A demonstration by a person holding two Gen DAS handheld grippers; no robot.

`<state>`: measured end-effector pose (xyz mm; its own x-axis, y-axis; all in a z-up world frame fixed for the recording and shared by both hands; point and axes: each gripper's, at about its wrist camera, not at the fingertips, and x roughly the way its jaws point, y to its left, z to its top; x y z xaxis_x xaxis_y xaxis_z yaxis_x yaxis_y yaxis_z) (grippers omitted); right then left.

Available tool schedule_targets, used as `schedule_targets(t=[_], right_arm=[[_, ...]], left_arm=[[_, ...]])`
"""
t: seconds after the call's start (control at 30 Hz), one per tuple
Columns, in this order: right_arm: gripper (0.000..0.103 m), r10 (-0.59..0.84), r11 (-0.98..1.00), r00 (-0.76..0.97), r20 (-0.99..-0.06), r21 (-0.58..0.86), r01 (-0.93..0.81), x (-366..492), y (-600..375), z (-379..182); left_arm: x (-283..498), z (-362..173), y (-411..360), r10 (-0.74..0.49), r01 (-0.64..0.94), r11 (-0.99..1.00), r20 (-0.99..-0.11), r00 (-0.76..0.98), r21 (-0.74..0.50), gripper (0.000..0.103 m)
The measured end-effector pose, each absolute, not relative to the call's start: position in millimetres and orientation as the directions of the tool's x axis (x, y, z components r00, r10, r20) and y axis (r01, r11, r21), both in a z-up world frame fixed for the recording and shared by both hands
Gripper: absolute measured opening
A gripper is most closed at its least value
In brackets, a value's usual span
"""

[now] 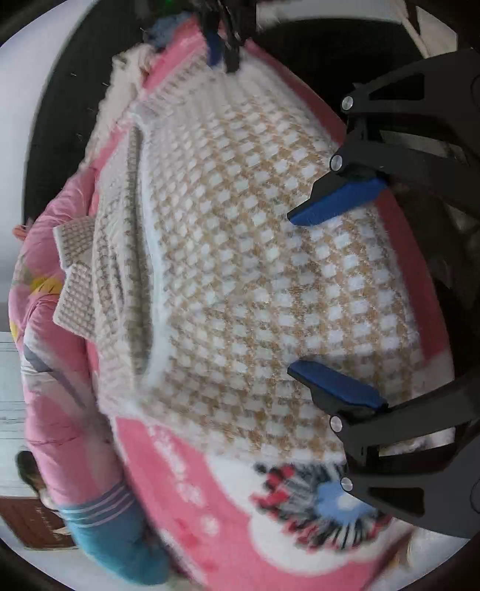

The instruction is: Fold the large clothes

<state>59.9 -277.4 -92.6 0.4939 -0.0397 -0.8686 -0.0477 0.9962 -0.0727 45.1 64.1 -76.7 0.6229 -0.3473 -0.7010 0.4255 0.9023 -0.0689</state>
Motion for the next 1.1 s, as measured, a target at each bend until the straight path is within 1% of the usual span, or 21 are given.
schedule_targets(t=[0.1,0.17,0.23,0.27,0.33,0.37,0.43,0.5,0.53,0.57,0.63,0.67,0.77,0.83,0.9,0.93,1.03,1.1], right_arm=[[0.048,-0.077,0.992,0.493,-0.867,-0.114,-0.047,58,-271,-75],[0.048,-0.072,0.992,0.525,-0.848,-0.114,-0.048,56,-264,-56],[0.048,-0.014,0.994,0.583,-0.813,-0.076,-0.082,54,-252,-33],[0.048,0.040,0.992,0.627,-0.778,-0.047,-0.121,55,-240,-18],[0.048,0.127,0.984,0.651,-0.748,0.009,-0.180,56,-228,-10],[0.048,0.175,0.975,0.652,-0.738,0.036,-0.221,63,-214,-9],[0.048,0.198,0.963,0.629,-0.752,0.029,-0.268,80,-185,-22],[0.049,0.146,0.965,0.576,-0.805,-0.012,-0.262,98,-170,-57],[0.049,0.123,0.966,0.564,-0.816,-0.031,-0.256,103,-168,-73],[0.052,0.114,0.966,0.578,-0.808,-0.047,-0.255,104,-166,-78],[0.052,0.111,0.968,0.567,-0.816,-0.040,-0.247,104,-164,-67],[0.052,0.122,0.972,0.559,-0.820,-0.015,-0.233,103,-166,-55],[0.052,0.128,0.971,0.614,-0.779,-0.027,-0.238,105,-170,-34],[0.052,0.120,0.972,0.618,-0.777,-0.034,-0.233,111,-171,-37],[0.053,0.109,0.976,0.567,-0.816,-0.020,-0.217,128,-175,-71],[0.055,0.123,0.976,0.573,-0.810,-0.005,-0.216,130,-177,-82],[0.056,0.161,0.978,0.579,-0.800,0.051,-0.202,127,-185,-68],[0.056,0.171,0.979,0.594,-0.786,0.070,-0.189,120,-192,-57]], left_arm=[[42,-67,61,-0.322,0.419,0.907,-0.709,0.628,-0.041,0.073],[37,-53,69,-0.345,0.411,0.909,-0.691,0.635,-0.077,0.073],[36,-44,76,-0.374,0.404,0.907,-0.662,0.649,-0.116,0.073],[37,-39,80,-0.384,0.395,0.908,-0.646,0.660,-0.135,0.073],[46,-38,80,-0.369,0.373,0.918,-0.644,0.670,-0.138,0.073],[53,-41,79,-0.335,0.342,0.931,-0.662,0.670,-0.126,0.073],[64,-49,77,-0.290,0.296,0.948,-0.703,0.649,-0.117,0.073],[68,-53,77,-0.280,0.277,0.953,-0.715,0.640,-0.125,0.072],[68,-53,76,-0.276,0.279,0.953,-0.713,0.644,-0.117,0.072],[68,-53,75,-0.271,0.281,0.954,-0.713,0.647,-0.108,0.072],[65,-55,74,-0.257,0.283,0.955,-0.716,0.649,-0.086,0.072],[63,-55,74,-0.255,0.286,0.955,-0.715,0.651,-0.080,0.072],[65,-55,73,-0.256,0.287,0.955,-0.715,0.651,-0.080,0.072],[65,-55,73,-0.253,0.286,0.955,-0.715,0.652,-0.077,0.072],[63,-55,74,-0.254,0.284,0.955,-0.714,0.653,-0.081,0.072],[62,-53,75,-0.259,0.285,0.955,-0.711,0.654,-0.086,0.072],[61,-45,77,-0.286,0.292,0.950,-0.700,0.655,-0.114,0.072],[62,-35,75,-0.339,0.319,0.934,-0.678,0.652,-0.160,0.073]])
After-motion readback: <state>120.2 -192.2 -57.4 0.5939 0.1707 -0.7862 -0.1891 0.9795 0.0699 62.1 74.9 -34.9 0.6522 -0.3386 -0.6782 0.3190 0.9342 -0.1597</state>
